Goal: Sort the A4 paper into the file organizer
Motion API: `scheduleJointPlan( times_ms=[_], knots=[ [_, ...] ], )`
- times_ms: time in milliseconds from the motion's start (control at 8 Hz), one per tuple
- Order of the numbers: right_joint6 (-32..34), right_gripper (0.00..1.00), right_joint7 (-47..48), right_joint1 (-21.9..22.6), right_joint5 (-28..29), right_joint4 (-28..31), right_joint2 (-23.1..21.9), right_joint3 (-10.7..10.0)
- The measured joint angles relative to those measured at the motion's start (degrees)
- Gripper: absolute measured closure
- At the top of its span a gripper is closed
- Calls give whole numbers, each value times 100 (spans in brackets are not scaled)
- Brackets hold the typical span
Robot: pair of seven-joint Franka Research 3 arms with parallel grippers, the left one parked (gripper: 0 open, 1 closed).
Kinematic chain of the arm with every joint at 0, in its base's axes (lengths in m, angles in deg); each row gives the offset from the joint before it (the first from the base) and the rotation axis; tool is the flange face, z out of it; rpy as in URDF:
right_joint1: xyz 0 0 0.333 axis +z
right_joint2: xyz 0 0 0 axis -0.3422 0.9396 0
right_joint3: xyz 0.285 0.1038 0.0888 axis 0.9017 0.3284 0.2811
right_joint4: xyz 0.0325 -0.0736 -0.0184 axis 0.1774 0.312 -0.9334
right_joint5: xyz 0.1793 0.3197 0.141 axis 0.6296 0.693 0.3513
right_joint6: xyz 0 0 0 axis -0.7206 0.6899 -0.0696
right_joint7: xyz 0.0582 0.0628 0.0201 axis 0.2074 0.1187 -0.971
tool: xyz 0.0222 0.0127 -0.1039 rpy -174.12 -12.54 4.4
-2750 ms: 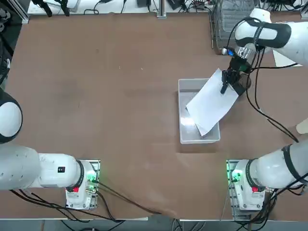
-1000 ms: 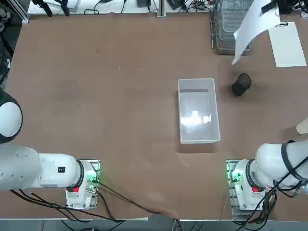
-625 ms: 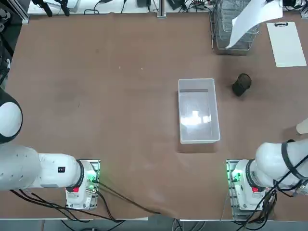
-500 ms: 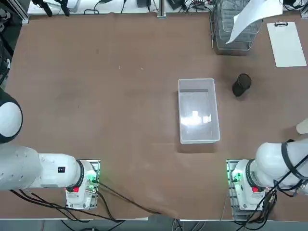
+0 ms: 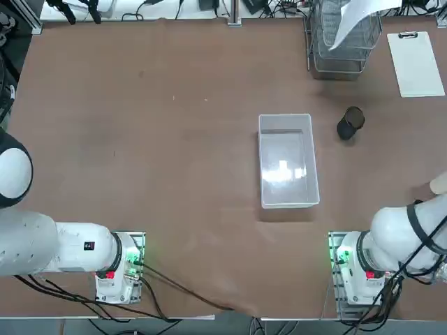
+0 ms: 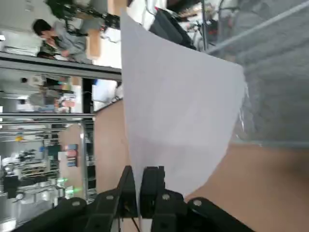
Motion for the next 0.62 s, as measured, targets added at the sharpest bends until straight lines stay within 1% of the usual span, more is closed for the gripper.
scheduleJointPlan(
  times_ms=[125, 375, 500, 625],
  knots=[
    [-68, 99, -228, -16, 158, -110, 260, -9],
    [-131, 99, -669, -77, 180, -196, 556, -85],
    [-129, 99, -869, -183, -13, -209, 604, -120],
    [-126, 99, -1010, -281, -362, -213, 617, -129]
  ],
)
